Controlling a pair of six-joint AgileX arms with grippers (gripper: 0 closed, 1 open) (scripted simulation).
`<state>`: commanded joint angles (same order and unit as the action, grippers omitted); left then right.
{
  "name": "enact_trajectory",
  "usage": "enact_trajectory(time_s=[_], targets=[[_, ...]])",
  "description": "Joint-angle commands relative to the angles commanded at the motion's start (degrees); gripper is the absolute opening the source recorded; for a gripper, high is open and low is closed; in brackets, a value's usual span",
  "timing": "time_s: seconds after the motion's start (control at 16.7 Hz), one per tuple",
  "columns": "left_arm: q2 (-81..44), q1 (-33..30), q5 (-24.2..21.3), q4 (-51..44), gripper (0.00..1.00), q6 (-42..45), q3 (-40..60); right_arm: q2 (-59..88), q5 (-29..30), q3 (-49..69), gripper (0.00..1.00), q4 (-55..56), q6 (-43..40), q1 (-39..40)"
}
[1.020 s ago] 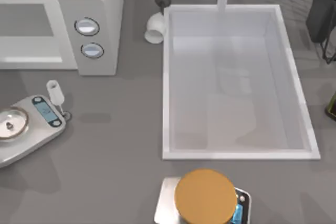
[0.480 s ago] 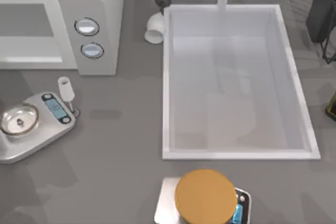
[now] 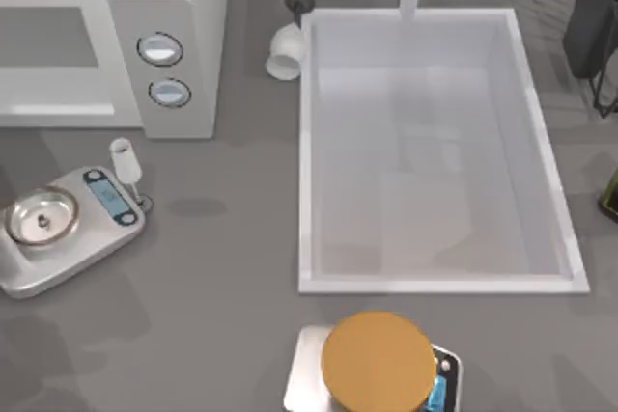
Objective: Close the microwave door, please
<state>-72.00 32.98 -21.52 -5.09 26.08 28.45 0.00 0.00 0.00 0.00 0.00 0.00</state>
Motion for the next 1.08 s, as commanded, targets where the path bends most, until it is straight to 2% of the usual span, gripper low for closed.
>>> enact_trajectory(time_s=[0.18, 0.54, 0.66, 0.78, 1.08], targets=[[2.13, -5.24, 3.65, 0.06, 0.0, -3.91, -1.14, 0.0, 0.0, 0.0, 1.0, 0.0, 0.0, 0.0], [8.86, -22.06, 14.95, 0.08, 0.0, -15.92, -5.37, 0.0, 0.0, 0.0, 1.0, 0.0, 0.0, 0.0], [10.64, -25.94, 17.84, 0.08, 0.0, -19.02, -6.52, 0.0, 0.0, 0.0, 1.0, 0.0, 0.0, 0.0], [11.43, -27.46, 19.12, 0.07, 0.0, -20.32, -7.05, 0.0, 0.0, 0.0, 1.0, 0.0, 0.0, 0.0], [11.16, -27.22, 18.96, 0.03, 0.0, -20.27, -6.61, 0.0, 0.0, 0.0, 1.0, 0.0, 0.0, 0.0]])
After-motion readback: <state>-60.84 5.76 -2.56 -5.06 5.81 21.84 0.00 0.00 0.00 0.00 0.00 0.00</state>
